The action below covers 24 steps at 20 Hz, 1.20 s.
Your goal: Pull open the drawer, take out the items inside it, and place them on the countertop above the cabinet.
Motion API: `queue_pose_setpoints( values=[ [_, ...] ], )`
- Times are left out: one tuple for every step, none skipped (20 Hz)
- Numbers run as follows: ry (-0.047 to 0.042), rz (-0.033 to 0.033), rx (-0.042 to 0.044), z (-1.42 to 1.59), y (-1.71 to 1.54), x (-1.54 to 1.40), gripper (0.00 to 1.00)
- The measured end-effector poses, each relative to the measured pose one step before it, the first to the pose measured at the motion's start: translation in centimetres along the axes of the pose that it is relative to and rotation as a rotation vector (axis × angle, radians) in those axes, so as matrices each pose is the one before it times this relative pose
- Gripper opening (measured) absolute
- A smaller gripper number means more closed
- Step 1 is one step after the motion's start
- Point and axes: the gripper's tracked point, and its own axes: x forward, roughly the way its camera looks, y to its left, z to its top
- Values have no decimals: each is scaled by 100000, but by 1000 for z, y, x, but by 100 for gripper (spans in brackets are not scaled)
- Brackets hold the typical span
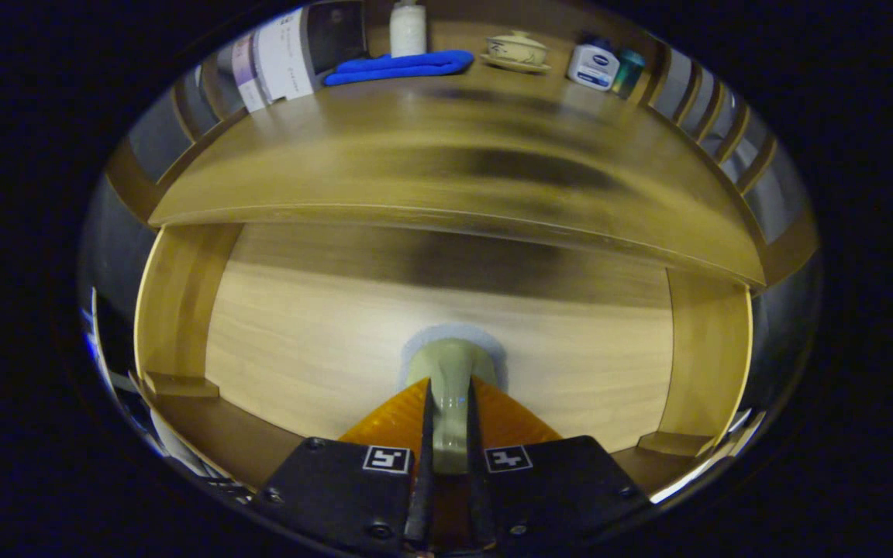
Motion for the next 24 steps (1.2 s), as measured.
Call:
queue_pose_setpoints(
  values=[
    [101, 1390, 528, -153, 46, -140, 20],
    [-663, 479, 31, 139, -14, -470, 20],
    [-1372, 283, 378, 273, -192, -598, 19],
    [-1667, 650, 133, 402, -77, -689, 19],
    [-1955, 222, 236, 420, -141, -863, 19],
    [-1841, 242, -1, 377, -112, -839, 19],
    [-2055, 143, -615, 486, -89, -917, 19],
    [-2189, -88, -86, 436, -173, -972, 19],
    [-1870, 161, -352, 517, -56, -895, 19],
    [-1842, 241, -588, 566, -74, -979, 19],
    [-2249, -124, -290, 759, -103, -794, 19],
    [-1997, 2, -414, 715, -144, -649, 19],
    [-1508, 237, 75, 739, -63, -605, 19],
    [-1152, 654, 667, 805, 15, -458, 19],
    [-714, 1303, 1031, 828, 8, -504, 19],
    [-1065, 720, 1217, 1113, -46, -284, 19],
    [-916, -152, 656, 1182, -279, -109, 19],
    [-742, -130, 747, 1168, -228, 5, 19],
    [-145, -705, 1230, 1000, -299, 232, 19],
    [-13, -249, 953, 1090, -47, 346, 19],
    [60, 339, 1219, 1012, -65, 283, 19],
    [-613, 196, 1385, 1224, 45, 509, 19],
    [76, -1086, -97, 1132, -164, 657, 19],
    [323, -1819, -481, 654, -627, 728, 19]
  ],
)
